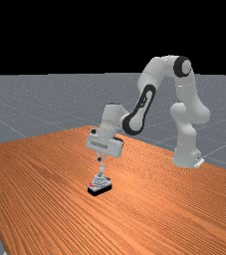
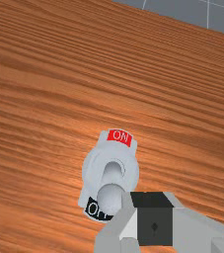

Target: Turn on the trigger

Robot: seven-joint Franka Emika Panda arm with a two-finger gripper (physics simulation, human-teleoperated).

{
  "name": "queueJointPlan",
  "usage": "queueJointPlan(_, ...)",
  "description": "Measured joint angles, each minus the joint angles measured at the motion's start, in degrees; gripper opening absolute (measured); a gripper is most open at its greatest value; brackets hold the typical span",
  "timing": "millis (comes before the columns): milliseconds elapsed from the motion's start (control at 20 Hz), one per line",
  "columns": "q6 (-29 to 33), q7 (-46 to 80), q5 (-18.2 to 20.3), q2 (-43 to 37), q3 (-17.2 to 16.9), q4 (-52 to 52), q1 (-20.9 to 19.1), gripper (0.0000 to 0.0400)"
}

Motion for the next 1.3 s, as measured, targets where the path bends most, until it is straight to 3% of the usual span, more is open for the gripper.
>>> queueJointPlan(300, 0.4, -9.4, 3.8, -3.2, 3.7, -4.6, -3.9, 0.0000)
queueJointPlan(350, 2.0, -6.3, 3.2, -2.7, 3.0, -4.8, -3.1, 0.0000)
queueJointPlan(400, -0.7, -0.3, -0.5, -1.5, -0.4, -3.5, -0.2, 0.0000)
queueJointPlan(550, 5.9, 0.7, 3.3, 1.2, 0.1, -4.5, 0.2, 0.0000)
queueJointPlan(600, 1.8, -1.4, 1.4, 1.8, 0.6, -3.1, -0.7, 0.0000)
queueJointPlan(650, 6.7, -0.1, 0.2, 2.2, -2.3, -4.4, 2.4, 0.0000)
queueJointPlan(700, 5.1, -7.0, 4.3, 1.9, 4.6, -3.9, -4.2, 0.0000)
queueJointPlan(750, 7.6, 3.8, -2.9, 3.0, -9.0, -4.8, 9.0, 0.0000)
queueJointPlan(800, 8.0, 5.6, -4.0, 3.7, -12.2, -4.9, 12.4, 0.0000)
queueJointPlan(850, 5.3, -7.8, 3.3, 1.8, 4.5, -4.2, -3.5, 0.0000)
queueJointPlan(900, 7.5, 2.9, -2.3, 2.3, -6.1, -5.0, 6.8, 0.0000)
queueJointPlan(950, 7.9, 4.5, -3.5, 2.7, -8.7, -5.1, 9.6, 0.0000)
queueJointPlan(1000, 9.2, -3.0, 3.5, 1.8, 3.3, -5.4, -1.3, 0.0000)
queueJointPlan(1050, 12.1, -4.9, 4.6, 2.4, 7.7, -5.7, -5.4, 0.0001)
queueJointPlan(1100, 7.2, 0.8, 1.5, 2.5, -0.6, -4.4, 2.4, 0.0000)
queueJointPlan(1150, 7.8, 3.9, -2.5, 3.6, -6.8, -3.7, 8.2, 0.0008)
queueJointPlan(1250, 6.8, 6.5, -4.5, 5.6, -10.2, -1.0, 10.9, 0.0018)
queueJointPlan(1300, 5.9, 6.9, -4.7, 6.3, -10.0, 0.8, 10.4, 0.0022)
